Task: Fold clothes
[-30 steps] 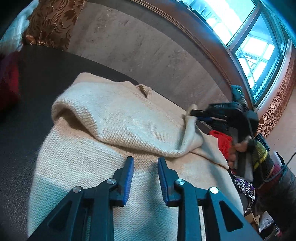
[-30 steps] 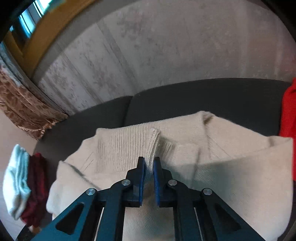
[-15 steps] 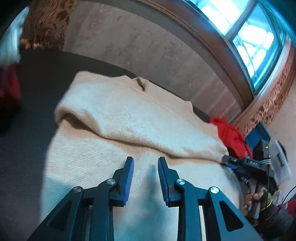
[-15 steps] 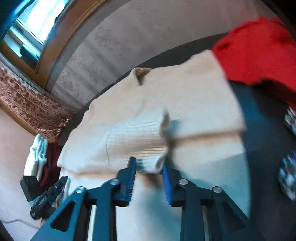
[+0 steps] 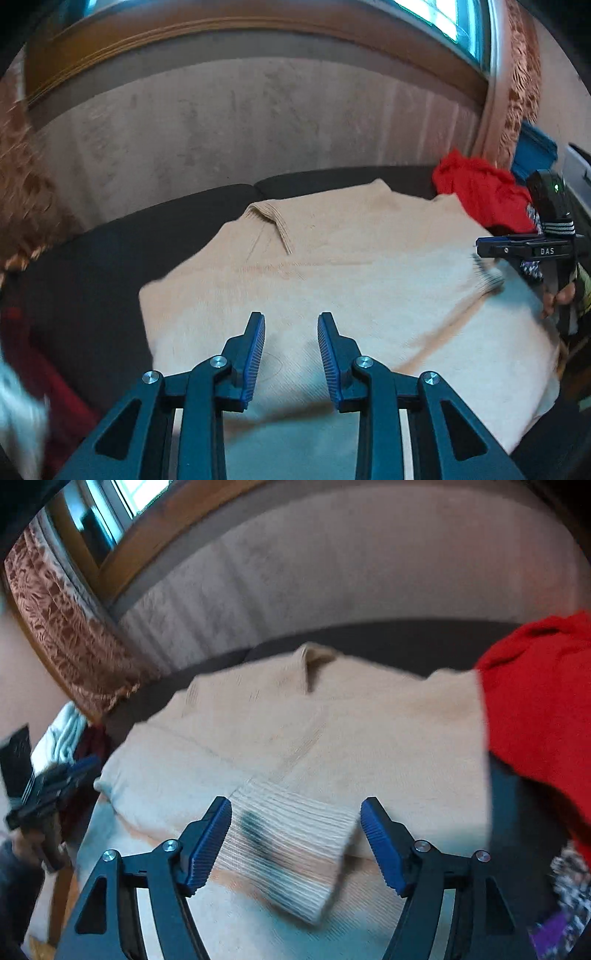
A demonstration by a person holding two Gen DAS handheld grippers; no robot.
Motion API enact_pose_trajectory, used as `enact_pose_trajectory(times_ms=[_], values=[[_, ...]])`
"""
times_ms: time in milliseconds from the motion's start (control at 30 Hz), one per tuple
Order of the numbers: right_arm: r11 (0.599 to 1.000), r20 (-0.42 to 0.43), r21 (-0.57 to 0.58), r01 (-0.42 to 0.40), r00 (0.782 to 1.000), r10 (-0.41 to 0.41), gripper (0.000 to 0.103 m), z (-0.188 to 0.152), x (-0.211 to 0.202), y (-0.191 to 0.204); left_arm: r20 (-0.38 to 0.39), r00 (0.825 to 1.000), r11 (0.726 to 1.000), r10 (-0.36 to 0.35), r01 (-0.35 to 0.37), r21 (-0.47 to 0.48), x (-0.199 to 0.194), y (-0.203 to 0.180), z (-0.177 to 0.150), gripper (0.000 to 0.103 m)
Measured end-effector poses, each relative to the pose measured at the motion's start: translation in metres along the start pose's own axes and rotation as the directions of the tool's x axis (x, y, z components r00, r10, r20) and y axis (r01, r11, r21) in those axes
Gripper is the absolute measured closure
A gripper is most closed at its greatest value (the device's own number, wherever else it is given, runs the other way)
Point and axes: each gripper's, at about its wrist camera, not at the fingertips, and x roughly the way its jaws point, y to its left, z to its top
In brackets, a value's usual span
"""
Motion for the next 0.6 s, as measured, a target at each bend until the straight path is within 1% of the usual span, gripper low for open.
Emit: enact_pose_trajectory(times_ms=[33,100,133,233,267,333,367,433,467,600], values=[[1.000,-0.014,-0.005,-0.003,1.000,0.003,0.030,0.000,0.005,0.001,-0.008,1.000,1.000,-0.005,0.005,0.016,0.005,0.001,0.004,0.073],[1.000,-0.011,-0.009,0.008,1.000,-0.008,0.030,-0.006,0.010,-0.002,-0.025,1.000,0.999,-0.014,0.015,0.048,0.014,0.004,0.011,0.066],[1.000,-0.009,-0.007,0.007,1.000,-0.007,0.030,-0.009,0.012,-0.003,-0.034,0.999,0.998,-0.018,0.021,0.064,0.019,0.005,0.015,0.064],[1.000,0.000,0.010,-0.021,1.000,0.021,0.029,-0.010,0.014,-0.008,-0.060,0.998,0.993,-0.031,0.037,0.111,0.034,0.009,0.026,0.059],[0.999,0.002,0.013,-0.034,0.999,0.034,0.027,-0.010,0.014,-0.009,-0.068,0.997,0.991,-0.035,0.043,0.127,0.039,0.010,0.030,0.059],[0.998,0.005,0.016,-0.059,0.998,0.059,0.017,-0.010,0.016,-0.010,-0.086,0.995,0.986,-0.042,0.055,0.158,0.048,0.012,0.037,0.059],[0.998,0.001,0.000,-0.064,0.998,0.064,0.014,-0.009,0.019,-0.007,-0.095,0.994,0.983,-0.045,0.061,0.173,0.053,0.013,0.041,0.058],[0.997,-0.020,-0.044,-0.062,0.998,0.061,0.002,-0.008,0.025,0.002,-0.126,0.991,0.977,-0.046,0.072,0.203,0.065,0.012,0.044,0.058],[0.996,-0.032,-0.065,-0.058,0.998,0.056,0.000,-0.008,0.028,0.005,-0.140,0.989,0.973,-0.053,0.083,0.216,0.071,0.012,0.046,0.058],[0.994,-0.047,-0.106,-0.034,0.998,0.029,0.000,-0.008,0.033,0.011,-0.186,0.980,0.953,-0.077,0.127,0.274,0.087,0.009,0.049,0.058]])
